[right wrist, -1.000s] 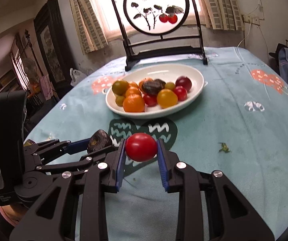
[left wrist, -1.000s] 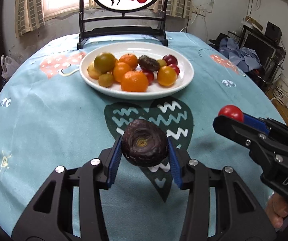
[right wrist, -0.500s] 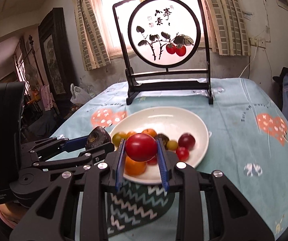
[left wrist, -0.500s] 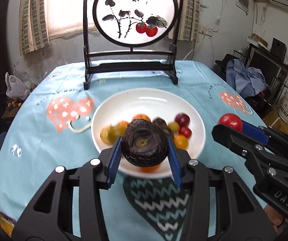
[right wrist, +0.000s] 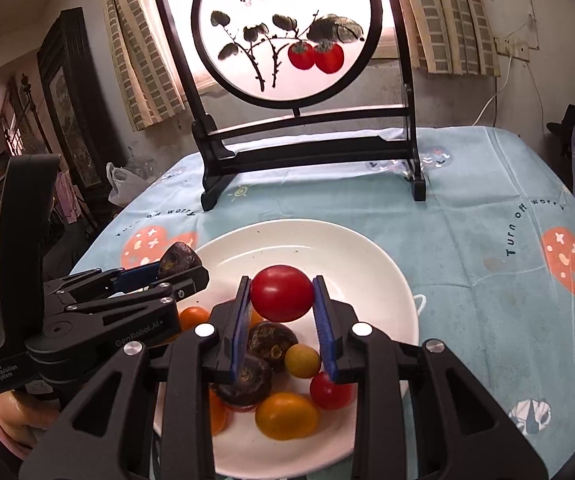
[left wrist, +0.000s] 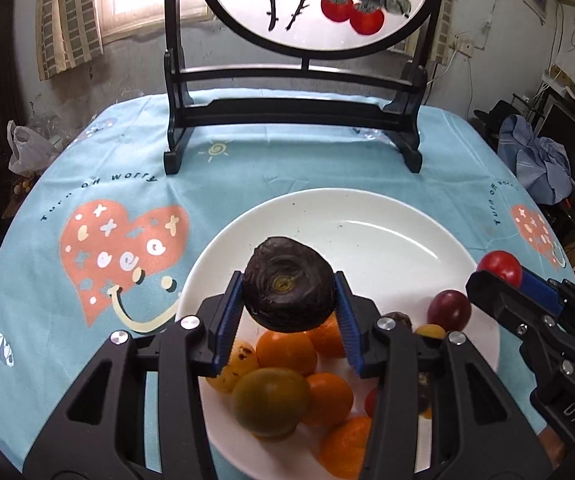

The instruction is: Organize fruits

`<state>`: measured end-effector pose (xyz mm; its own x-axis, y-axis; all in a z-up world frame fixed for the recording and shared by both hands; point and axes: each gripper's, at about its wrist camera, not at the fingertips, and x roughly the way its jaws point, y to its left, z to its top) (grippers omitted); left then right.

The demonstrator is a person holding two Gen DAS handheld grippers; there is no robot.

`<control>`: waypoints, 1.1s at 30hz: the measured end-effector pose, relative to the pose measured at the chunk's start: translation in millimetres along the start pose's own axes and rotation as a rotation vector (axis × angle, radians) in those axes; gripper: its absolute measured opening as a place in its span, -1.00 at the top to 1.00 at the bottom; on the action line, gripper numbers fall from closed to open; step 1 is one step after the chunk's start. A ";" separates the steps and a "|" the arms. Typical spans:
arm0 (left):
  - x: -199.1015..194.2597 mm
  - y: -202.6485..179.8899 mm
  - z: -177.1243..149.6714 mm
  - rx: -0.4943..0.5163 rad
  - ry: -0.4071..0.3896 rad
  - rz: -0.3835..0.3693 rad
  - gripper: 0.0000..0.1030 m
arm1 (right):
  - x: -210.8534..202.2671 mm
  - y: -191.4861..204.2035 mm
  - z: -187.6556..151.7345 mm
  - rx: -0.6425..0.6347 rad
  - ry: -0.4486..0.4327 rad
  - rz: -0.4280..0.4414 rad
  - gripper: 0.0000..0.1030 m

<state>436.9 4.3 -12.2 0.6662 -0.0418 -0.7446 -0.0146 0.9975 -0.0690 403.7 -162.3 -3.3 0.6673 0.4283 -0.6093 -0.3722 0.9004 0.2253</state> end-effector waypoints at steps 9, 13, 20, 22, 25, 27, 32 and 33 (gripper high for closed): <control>10.6 3.7 -2.3 -0.008 0.021 0.023 0.02 | 27.9 -9.5 -2.3 0.004 0.060 -0.011 0.41; -9.5 8.5 1.4 -0.025 -0.035 0.061 -0.50 | 36.8 -6.9 -1.2 -0.009 0.079 -0.009 0.40; -48.8 16.3 0.7 -0.036 -0.111 0.112 -0.73 | 40.1 5.0 -4.6 -0.068 0.123 -0.044 -0.20; -62.2 17.9 -2.5 -0.037 -0.122 0.115 -0.77 | 34.8 9.5 -5.6 -0.081 0.157 -0.044 -0.20; -84.3 18.0 -10.8 -0.019 -0.135 0.119 -0.86 | 14.0 16.4 -10.4 -0.090 0.158 -0.032 -0.61; -100.3 17.5 -18.5 -0.006 -0.148 0.120 -0.90 | -5.8 23.0 -16.1 -0.109 0.140 -0.026 -0.97; -141.1 14.6 -46.9 0.019 -0.160 0.102 -0.92 | -64.4 44.0 -42.5 -0.193 0.124 -0.035 -0.97; -148.4 13.7 -54.3 0.024 -0.160 0.097 -0.92 | -74.0 46.3 -48.5 -0.200 0.123 -0.032 -0.97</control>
<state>297.3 21.1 61.3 0.7726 0.0626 -0.6318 -0.0685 0.9975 0.0151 305.7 -156.0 15.4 0.6015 0.3760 -0.7048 -0.4805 0.8751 0.0567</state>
